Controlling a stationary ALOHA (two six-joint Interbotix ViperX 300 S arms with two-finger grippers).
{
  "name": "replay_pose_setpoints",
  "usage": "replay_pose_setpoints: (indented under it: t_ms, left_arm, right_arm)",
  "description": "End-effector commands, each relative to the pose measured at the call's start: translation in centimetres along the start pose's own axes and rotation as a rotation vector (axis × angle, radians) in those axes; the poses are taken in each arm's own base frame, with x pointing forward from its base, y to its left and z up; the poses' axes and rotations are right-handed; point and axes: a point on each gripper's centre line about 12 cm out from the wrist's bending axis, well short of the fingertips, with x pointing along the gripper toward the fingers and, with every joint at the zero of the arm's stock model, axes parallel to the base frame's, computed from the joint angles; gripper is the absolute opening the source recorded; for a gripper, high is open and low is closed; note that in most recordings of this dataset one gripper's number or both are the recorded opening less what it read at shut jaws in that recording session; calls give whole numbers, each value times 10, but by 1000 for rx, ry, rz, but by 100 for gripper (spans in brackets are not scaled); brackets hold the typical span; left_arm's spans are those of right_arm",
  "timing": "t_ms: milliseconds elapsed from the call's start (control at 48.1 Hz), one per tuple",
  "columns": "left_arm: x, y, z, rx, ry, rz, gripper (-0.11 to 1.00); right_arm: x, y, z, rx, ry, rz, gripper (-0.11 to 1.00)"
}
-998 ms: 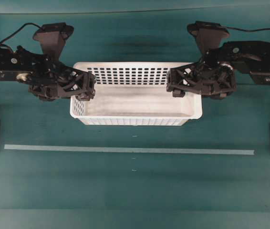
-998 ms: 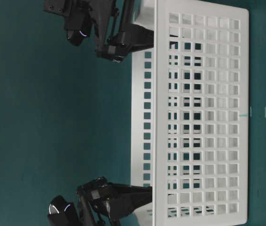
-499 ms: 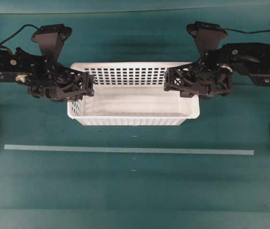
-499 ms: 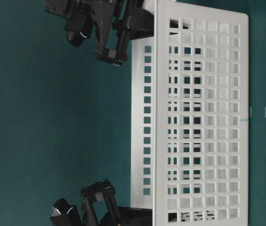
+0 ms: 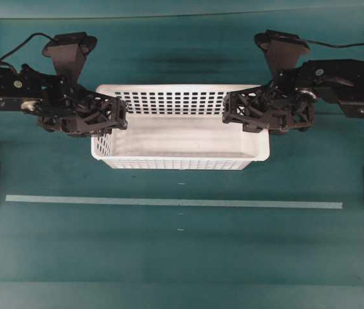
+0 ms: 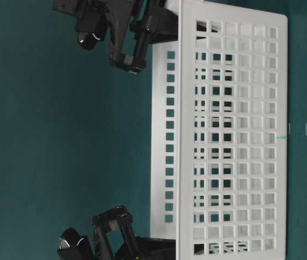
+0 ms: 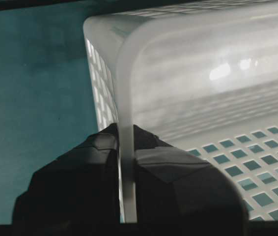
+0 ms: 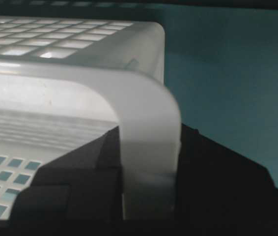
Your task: Lift the white basket with both hands.
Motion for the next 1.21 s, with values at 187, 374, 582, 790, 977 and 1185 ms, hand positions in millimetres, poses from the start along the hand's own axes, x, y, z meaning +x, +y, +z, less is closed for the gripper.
replay_pose_setpoints:
  t_ms: [187,374,582,790,977,1185]
  left_arm:
    - [-4,-8,2,5,-12,-31,-1]
    - [-19,-14,5,-2,-21,-51,-1]
    - [-24,-12,5,-5,-21,-48,-1]
    - [-25,-14,5,-3,-22,-53,-1]
    - [-25,-15,4,-1,-20,-55,-1]
    - [-30,-21,-13,41,5,-67,-1]
  right_arm:
    - [2,-3,-2,-11,5,-13,16]
    - [-13,5,-1,-16,2,7,16]
    - [-17,2,-3,-21,10,-13,16]
    - [-18,2,-3,-21,9,-10,16]
    - [-18,3,-5,-27,10,-9,16]
    - [-20,6,-18,-50,24,-4,16]
